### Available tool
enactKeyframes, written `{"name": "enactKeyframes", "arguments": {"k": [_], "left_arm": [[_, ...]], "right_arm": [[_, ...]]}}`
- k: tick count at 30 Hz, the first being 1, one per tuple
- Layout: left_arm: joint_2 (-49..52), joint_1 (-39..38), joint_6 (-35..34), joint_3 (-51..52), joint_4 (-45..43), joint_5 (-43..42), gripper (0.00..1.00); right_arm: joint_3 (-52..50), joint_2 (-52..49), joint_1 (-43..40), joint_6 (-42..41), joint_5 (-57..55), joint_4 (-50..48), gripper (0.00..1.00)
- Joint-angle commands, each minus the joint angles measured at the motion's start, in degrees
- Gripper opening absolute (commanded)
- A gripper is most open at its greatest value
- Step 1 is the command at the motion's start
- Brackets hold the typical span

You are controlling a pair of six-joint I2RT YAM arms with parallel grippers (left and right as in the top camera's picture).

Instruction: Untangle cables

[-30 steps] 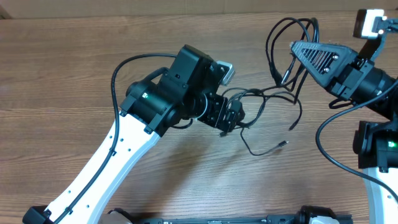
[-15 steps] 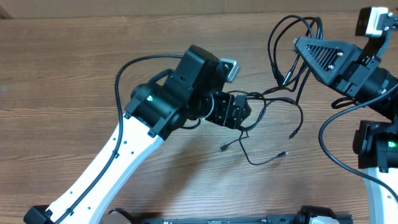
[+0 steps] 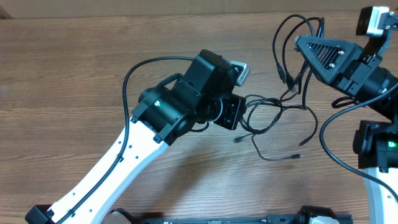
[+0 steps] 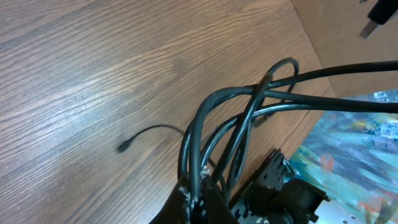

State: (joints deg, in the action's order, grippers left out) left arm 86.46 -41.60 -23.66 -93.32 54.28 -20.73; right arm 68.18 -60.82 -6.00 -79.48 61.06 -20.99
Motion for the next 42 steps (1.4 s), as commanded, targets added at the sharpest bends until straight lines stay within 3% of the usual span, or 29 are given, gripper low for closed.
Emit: {"name": "enactKeyframes", "arguments": {"k": [1,12,16,28,31,34,35,38,42], "left_arm": [[0.55,-0.33,0.28,-0.52,-0.61,0.39,0.04],[0.52,-0.02,0.96,-0.52,-0.61,1.86,0.04],[0.15,0.04,4.96,-0.55,-1.14,1.92,0.04],[-3.39,4.37,5.20,-0.61,-6.58,6.80,0.04],[-4.04,6.23,5.22,-0.61,-6.36,6.75,0.04],[-4.92,7.74,5.44,-0.61,-6.32,6.75,0.04],[-5.25,8.04,5.99,-0.61,-6.36,6.73,0.04],[-6.43,8.41,8.00,-0.61,-6.32,6.75,0.04],[-7.91,8.44,8.70,-0.61,-6.56,6.78,0.04]], "right_arm": [[0.50,0.63,-0.11,-0.24,-1.25,-0.59,0.04],[0.50,0.63,-0.11,2.32,0.55,1.95,0.04],[0.50,0.61,-0.13,8.13,0.44,11.06,0.04],[0.50,-2.01,-0.11,29.42,-0.66,39.34,0.06],[0.50,-2.64,-0.11,33.70,-1.16,44.59,0.22],[0.50,-2.97,-0.11,36.72,-2.45,48.76,0.56],[0.50,-2.97,-0.11,37.59,-3.19,50.03,0.63],[0.50,-2.97,-0.11,38.10,-5.27,52.70,0.79],[0.50,-2.97,-0.11,39.32,-6.05,53.72,0.92]]}}
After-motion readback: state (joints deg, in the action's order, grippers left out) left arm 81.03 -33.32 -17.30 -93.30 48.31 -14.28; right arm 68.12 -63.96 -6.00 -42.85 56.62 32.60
